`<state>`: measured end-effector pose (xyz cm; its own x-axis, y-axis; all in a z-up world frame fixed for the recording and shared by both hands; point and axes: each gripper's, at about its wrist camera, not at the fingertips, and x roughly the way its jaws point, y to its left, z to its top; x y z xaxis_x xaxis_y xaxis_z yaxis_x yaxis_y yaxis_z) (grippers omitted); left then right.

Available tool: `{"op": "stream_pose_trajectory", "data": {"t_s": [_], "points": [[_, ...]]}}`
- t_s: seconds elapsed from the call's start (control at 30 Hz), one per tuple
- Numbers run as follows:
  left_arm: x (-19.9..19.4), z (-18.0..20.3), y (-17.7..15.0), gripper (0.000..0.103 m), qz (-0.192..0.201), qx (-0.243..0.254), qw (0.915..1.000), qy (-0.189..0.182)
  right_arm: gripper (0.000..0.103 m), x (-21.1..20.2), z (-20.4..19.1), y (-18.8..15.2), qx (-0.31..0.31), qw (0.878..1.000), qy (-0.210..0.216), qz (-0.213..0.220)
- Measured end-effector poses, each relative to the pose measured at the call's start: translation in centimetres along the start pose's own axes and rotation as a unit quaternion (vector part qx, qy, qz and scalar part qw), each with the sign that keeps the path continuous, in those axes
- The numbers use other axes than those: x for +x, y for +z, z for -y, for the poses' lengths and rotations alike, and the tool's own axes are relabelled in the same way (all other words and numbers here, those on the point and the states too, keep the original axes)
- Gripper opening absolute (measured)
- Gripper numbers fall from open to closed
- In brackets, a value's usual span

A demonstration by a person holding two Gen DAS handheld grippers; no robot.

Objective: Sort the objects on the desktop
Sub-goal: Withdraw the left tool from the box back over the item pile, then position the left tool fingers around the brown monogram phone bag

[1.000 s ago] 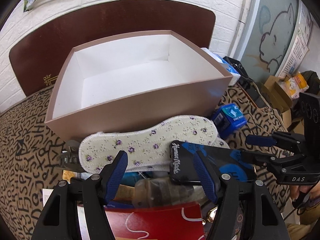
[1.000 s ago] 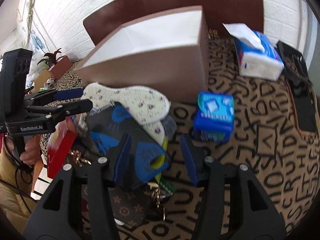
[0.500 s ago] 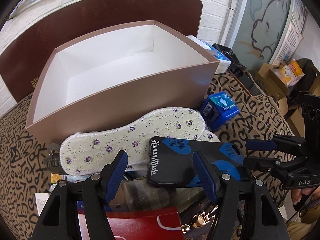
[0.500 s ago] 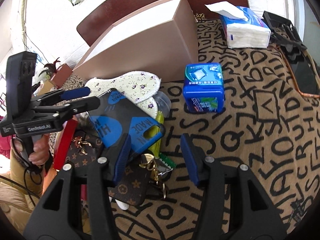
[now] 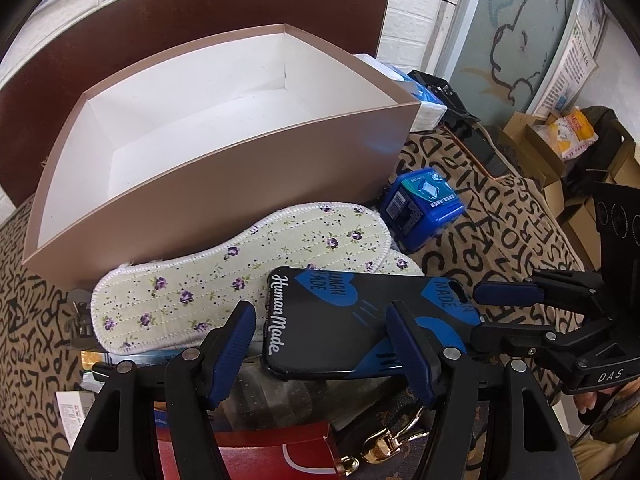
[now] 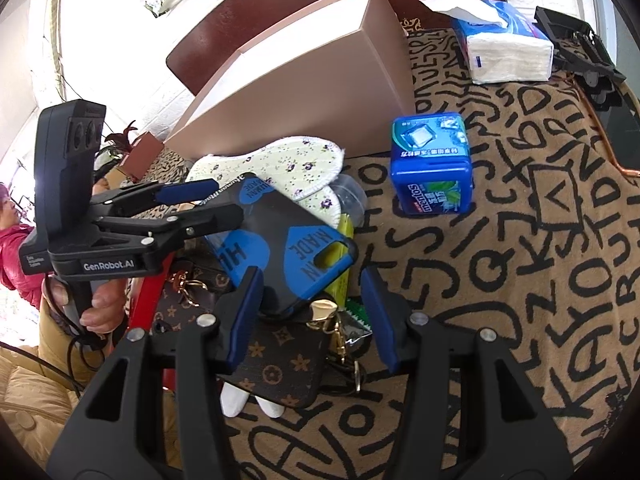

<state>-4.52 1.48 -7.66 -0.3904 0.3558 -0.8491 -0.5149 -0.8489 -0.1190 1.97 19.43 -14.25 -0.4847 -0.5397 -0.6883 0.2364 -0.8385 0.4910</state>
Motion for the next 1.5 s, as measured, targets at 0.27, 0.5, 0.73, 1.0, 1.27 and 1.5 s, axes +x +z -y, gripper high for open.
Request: {"op": "stream_pose_trajectory", "data": {"t_s": [0.27,0.5,0.73,1.0,1.27,1.5], "points": [[-3.0,-2.3,-0.6,0.069,0.034,-0.035,0.9988,0.01,0.054,-0.7,-0.7,0.5,-0.016,1.0,-0.013,0.017],[-5.9,-2.3,-3.2,0.069,0.044,-0.026,0.9986,-0.014,0.054,-1.4,-0.1,-0.4,-0.014,1.0,-0.015,0.007],[-6.4,2.1,-5.7,0.071,0.041,0.036,0.9955,-0.078,0.054,-1.8,1.3,-2.4,0.01,1.0,-0.019,-0.012],[-6.8,4.4,-7.6,0.071,0.019,0.051,0.9952,-0.081,0.055,-1.5,0.7,-3.7,0.008,1.0,0.011,-0.017],[-5.0,3.0,-8.7,0.071,-0.032,0.008,0.9992,-0.023,0.055,-1.6,0.6,-4.3,0.009,1.0,0.023,-0.008],[-4.6,2.5,-8.5,0.071,-0.02,-0.014,0.9986,-0.047,0.055,-1.6,0.3,-4.4,0.004,1.0,0.019,-0.006]]}}
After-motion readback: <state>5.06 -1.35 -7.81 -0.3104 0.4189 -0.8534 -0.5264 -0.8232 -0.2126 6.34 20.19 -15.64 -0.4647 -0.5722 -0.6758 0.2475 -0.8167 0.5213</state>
